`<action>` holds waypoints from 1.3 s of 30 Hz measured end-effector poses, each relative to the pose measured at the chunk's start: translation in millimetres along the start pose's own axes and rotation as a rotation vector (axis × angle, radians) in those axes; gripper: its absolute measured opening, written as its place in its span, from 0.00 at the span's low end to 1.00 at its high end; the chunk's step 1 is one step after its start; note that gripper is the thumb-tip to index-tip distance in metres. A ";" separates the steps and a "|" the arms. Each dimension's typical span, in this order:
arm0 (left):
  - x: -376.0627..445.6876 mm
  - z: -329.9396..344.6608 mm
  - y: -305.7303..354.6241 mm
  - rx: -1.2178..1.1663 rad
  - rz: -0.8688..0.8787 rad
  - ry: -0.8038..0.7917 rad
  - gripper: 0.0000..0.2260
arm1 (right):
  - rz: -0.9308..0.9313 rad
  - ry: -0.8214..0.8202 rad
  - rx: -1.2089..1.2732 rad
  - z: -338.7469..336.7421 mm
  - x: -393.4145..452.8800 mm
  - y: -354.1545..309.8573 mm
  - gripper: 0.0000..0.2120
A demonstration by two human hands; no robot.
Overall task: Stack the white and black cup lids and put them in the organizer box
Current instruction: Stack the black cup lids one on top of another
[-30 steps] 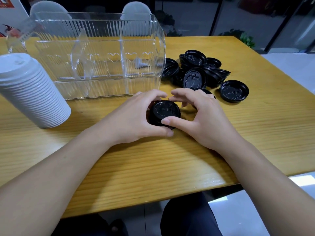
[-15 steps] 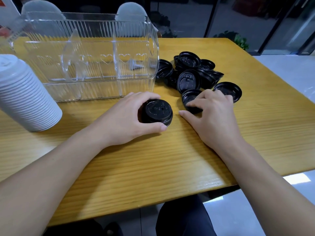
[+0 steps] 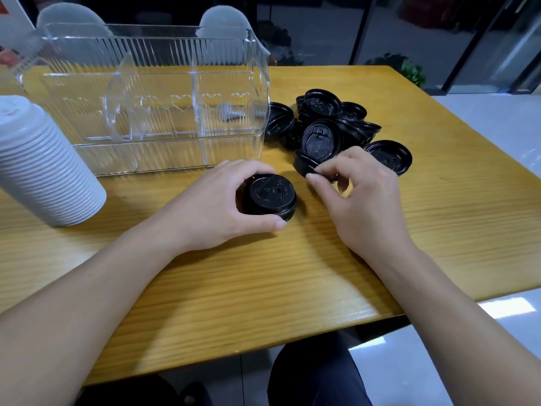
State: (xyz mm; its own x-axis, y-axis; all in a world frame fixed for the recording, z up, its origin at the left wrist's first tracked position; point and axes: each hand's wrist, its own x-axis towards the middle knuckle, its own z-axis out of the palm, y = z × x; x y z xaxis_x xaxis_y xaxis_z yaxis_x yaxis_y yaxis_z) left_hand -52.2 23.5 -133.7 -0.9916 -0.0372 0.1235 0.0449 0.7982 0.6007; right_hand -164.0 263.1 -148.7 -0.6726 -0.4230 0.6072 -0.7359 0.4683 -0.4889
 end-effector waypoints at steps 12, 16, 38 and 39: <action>-2.2 -0.2 8.6 -0.248 0.111 0.169 0.50 | 0.251 -0.086 0.808 -16.7 8.2 -10.7 0.10; -3.0 1.0 12.0 -0.262 0.195 0.223 0.46 | 0.315 -0.195 1.014 -16.3 8.4 -14.5 0.08; -1.0 -11.6 1.4 -0.160 0.174 0.186 0.37 | -0.015 -0.188 0.434 -8.1 -0.2 -16.1 0.30; -1.2 -12.6 0.2 -0.164 0.154 0.172 0.40 | 0.005 -0.173 0.445 -7.4 0.7 -14.5 0.29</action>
State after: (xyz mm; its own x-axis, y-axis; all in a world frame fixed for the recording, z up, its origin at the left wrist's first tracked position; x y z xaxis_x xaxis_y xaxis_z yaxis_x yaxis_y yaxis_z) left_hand -49.5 16.2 -123.8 -0.9373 -0.0354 0.3468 0.2262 0.6952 0.6823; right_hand -153.3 261.8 -136.5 -0.6517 -0.5621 0.5092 -0.6686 0.1090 -0.7356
